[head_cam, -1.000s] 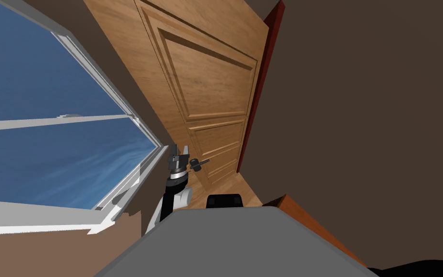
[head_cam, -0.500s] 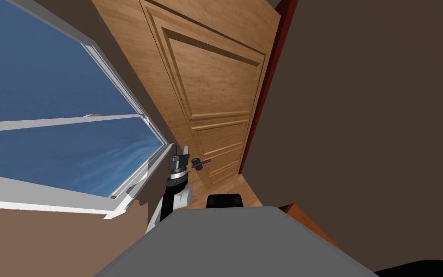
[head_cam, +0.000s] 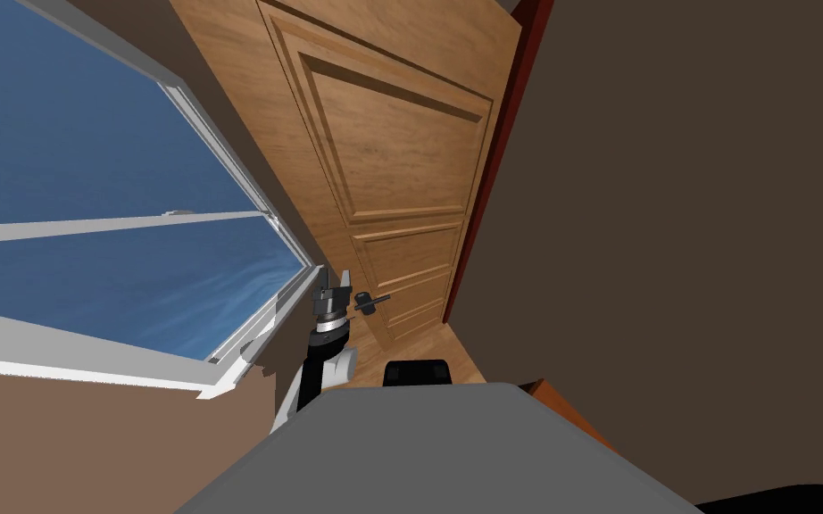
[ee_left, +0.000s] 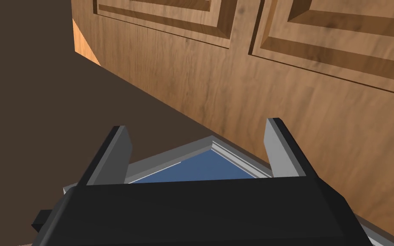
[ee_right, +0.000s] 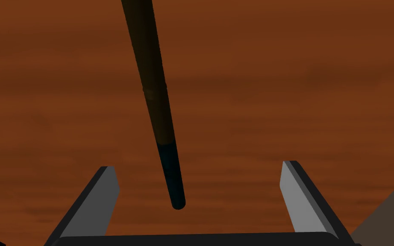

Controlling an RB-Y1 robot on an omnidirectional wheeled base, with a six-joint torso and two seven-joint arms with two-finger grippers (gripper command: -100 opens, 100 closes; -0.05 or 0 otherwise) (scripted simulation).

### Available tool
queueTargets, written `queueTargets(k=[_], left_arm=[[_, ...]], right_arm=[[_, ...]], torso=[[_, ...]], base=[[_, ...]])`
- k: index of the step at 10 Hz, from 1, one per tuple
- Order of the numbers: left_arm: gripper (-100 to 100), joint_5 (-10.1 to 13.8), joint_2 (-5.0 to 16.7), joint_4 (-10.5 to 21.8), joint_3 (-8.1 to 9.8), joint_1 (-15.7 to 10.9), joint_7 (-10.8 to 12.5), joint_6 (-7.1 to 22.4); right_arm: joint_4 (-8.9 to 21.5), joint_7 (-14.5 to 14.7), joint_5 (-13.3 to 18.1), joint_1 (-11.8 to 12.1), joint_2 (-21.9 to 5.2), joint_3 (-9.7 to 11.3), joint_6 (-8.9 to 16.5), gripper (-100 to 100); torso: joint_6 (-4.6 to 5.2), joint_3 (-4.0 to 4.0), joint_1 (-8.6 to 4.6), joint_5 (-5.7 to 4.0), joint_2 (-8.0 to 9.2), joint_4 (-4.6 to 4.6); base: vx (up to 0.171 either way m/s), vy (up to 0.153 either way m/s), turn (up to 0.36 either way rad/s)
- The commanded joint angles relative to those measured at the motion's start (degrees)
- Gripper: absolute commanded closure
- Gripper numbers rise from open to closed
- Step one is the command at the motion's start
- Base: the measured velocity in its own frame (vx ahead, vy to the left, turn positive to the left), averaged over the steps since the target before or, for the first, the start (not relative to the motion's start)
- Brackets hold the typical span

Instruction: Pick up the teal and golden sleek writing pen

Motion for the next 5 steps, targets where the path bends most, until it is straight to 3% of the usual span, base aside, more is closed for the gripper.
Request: queueTargets(k=[1,2,3,5], left_arm=[[0,0.0,0.0,0.0,0.0,0.0,0.0,0.0],[0,0.0,0.0,0.0,0.0,0.0,0.0,0.0],[0,0.0,0.0,0.0,0.0,0.0,0.0,0.0],[0,0.0,0.0,0.0,0.0,0.0,0.0,0.0]], right_arm=[[2.1,0.5,0.8,-0.7,1.8,-0.3,-0.6,-100],[1.1,0.3,0.2,-0.5,0.9,0.0,-0.4,-100],[1.3,0.4,0.2,-0.6,1.0,0.0,-0.5,100],[1.3,0.3,0.2,-0.5,1.0,0.0,-0.5,100]], torso=[[0.0,0.0,0.0,0.0,0.0,0.0],[-0.03,0.0,-0.26,-0.2,-0.02,0.02],[-0.03,-0.01,-0.36,-0.24,-0.04,0.01],[-0.09,-0.02,-0.35,-0.27,-0.09,0.04]], base=[[-0.01,-0.044,0.018],[-0.005,-0.013,0.007],[0.0,0.0,0.0],[-0.002,-0.001,-0.007]])
